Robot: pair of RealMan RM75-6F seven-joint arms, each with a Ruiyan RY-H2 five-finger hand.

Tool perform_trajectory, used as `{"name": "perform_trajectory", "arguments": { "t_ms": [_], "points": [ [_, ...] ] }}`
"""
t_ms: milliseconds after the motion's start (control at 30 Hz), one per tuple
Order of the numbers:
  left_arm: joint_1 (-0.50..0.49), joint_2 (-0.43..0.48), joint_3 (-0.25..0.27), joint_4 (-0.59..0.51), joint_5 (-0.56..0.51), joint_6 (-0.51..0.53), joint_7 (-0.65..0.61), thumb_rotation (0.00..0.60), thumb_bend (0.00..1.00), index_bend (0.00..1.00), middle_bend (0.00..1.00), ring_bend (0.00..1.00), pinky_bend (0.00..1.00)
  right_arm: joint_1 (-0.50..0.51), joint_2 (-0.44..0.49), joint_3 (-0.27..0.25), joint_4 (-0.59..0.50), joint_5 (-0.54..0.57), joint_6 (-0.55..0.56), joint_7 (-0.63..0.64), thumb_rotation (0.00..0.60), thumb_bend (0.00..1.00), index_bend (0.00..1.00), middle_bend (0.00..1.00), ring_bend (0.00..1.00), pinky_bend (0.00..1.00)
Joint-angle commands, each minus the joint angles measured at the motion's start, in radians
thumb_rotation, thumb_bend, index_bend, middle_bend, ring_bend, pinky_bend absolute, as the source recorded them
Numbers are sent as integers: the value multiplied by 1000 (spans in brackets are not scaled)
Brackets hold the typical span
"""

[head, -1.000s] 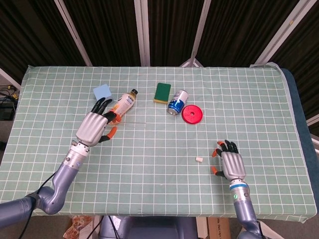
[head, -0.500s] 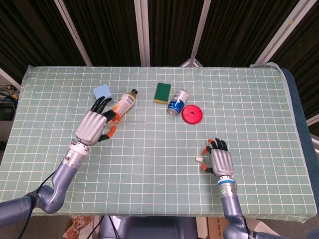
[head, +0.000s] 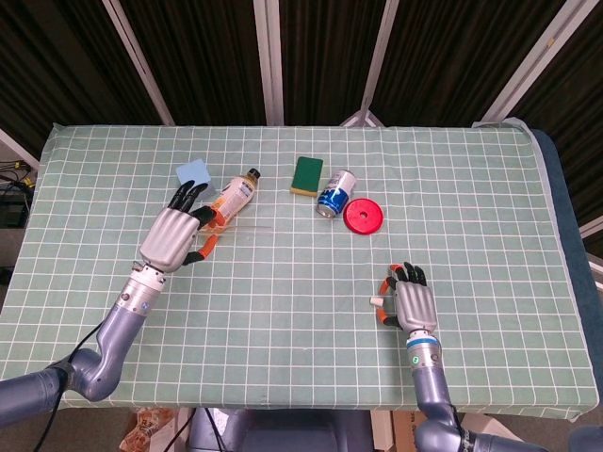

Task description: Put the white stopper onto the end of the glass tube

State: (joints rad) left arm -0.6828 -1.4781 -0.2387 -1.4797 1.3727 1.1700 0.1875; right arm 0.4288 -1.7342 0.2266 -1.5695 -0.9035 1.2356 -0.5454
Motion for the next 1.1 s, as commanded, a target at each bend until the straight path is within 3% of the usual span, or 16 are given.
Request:
{"name": "perform_trajectory", "arguments": {
  "t_ms": [33, 800, 1100],
  "points": [
    [-1, -1, 1, 4, 0, 0, -4, 600, 712, 483, 515, 87, 0, 3, -3, 0, 4, 6, -2, -1, 600, 311, 514, 183, 0, 0],
    [1, 3, 10, 21, -3, 9, -27, 600, 712, 482, 515, 87, 0, 23, -23, -3, 27, 22, 1, -6, 600, 318, 527, 183, 0, 0],
    [0, 1, 13, 20, -4, 11, -25, 600, 712, 482, 516, 87, 0, 24, -15, -4, 13, 16, 4, 3, 600, 434, 610, 190, 0, 0]
  ]
}}
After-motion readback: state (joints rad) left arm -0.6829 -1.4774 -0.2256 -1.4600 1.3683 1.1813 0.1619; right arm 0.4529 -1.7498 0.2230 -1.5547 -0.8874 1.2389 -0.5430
